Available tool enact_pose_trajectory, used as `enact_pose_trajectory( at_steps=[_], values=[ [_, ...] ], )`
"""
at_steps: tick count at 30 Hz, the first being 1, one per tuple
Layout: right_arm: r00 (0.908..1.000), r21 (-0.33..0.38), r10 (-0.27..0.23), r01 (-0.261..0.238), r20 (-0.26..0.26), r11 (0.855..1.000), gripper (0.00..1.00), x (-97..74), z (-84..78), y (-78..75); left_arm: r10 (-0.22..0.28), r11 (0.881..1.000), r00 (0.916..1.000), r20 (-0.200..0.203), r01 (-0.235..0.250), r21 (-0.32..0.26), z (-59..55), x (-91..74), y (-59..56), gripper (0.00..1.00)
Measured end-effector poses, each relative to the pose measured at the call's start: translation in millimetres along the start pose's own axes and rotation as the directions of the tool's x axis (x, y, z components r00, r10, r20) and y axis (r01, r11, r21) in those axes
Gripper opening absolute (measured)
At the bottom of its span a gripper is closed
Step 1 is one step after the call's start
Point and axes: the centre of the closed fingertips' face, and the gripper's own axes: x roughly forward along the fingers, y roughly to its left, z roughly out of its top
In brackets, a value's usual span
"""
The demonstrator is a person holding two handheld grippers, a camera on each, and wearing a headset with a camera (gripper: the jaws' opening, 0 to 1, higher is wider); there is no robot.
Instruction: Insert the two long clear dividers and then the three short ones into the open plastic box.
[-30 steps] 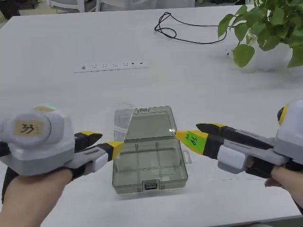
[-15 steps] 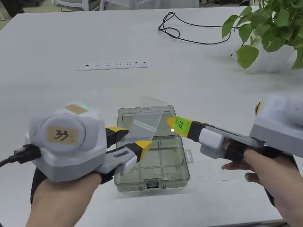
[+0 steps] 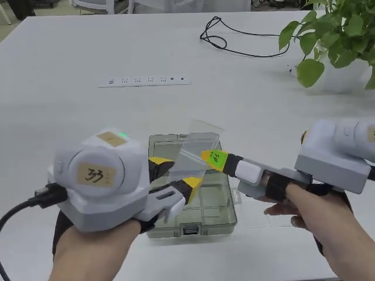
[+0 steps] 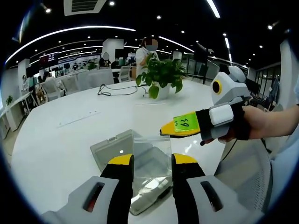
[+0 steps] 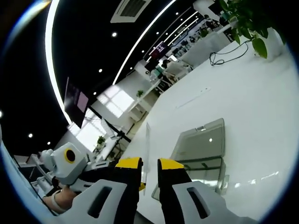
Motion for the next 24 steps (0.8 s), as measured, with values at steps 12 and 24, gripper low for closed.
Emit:
enact_pose_trajectory(
  at_steps=[12,24],
  values=[
    [0.9999,-0.016,-0.008,0.008,-0.013,1.000,0.05,2.9,-1.4,-2.4,-0.012,1.000,0.9999,-0.002,0.012,0.007,-1.9,2.0,-4.6,0.30],
    [0.9987,-0.049,-0.030,0.028,-0.041,0.998,0.03,3.0,-3.5,14.2,-0.025,0.999,0.9997,-0.002,0.025,-0.030,-0.7,-1.3,-3.0,0.30]
  ],
)
